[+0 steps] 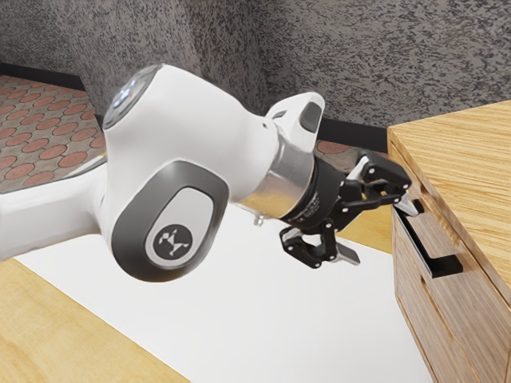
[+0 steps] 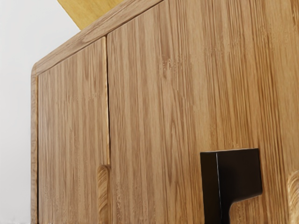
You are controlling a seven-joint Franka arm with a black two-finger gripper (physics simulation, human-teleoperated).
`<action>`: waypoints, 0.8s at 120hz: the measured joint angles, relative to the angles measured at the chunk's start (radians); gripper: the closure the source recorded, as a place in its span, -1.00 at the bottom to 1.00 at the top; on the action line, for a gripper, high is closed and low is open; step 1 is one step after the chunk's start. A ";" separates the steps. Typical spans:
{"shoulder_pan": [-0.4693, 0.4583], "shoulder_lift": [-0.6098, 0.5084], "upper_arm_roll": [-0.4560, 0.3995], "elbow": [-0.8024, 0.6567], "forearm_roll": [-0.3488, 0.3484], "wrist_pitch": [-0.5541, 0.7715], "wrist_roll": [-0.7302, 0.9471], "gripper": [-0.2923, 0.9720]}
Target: Pull the drawer handle with one arm to open the drawer
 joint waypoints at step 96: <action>-0.011 -0.084 0.003 -0.137 -0.002 -0.001 -0.054 -0.53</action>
